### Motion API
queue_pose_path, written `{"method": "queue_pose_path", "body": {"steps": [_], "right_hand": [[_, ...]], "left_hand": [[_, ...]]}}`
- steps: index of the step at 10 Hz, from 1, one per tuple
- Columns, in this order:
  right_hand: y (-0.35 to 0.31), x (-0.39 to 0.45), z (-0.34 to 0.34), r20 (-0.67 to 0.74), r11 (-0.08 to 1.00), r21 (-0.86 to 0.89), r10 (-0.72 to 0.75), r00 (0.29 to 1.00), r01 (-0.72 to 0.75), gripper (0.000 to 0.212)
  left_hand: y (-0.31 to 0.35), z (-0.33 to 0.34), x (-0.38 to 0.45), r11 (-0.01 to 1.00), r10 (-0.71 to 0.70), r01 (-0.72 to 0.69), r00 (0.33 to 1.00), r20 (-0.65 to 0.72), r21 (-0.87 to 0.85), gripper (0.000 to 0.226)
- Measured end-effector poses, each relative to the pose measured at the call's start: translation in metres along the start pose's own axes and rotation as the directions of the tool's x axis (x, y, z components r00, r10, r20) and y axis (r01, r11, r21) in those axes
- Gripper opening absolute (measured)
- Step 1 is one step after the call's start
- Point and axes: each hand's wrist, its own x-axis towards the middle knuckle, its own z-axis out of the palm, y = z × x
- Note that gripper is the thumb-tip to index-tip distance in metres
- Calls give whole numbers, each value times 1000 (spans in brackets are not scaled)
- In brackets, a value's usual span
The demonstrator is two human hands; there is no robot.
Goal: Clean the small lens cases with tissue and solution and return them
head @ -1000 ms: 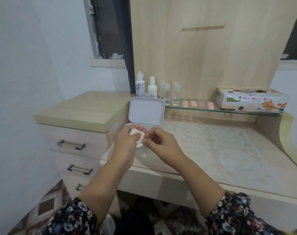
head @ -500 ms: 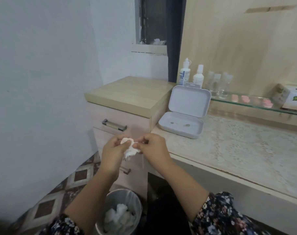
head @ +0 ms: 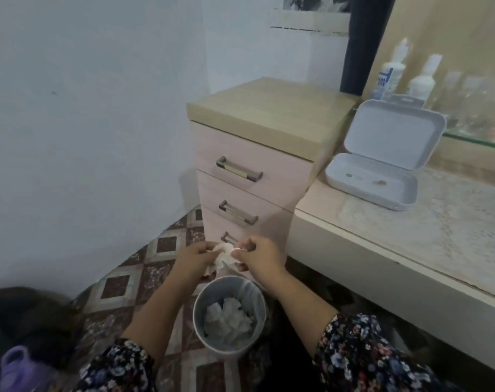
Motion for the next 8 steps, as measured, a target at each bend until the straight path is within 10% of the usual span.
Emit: {"method": "queue_pose_path", "body": {"steps": [4,8], "right_hand": [[73,38,39,30,929,-33,369,929,-368,22],[70,40,23,40,923,66,376,926,-378,25]], "left_hand": [[-91,-7,52,932,-239,261,964,-112,253,20],[-102,9,74,882,-333,277,939,88,381,10]]}}
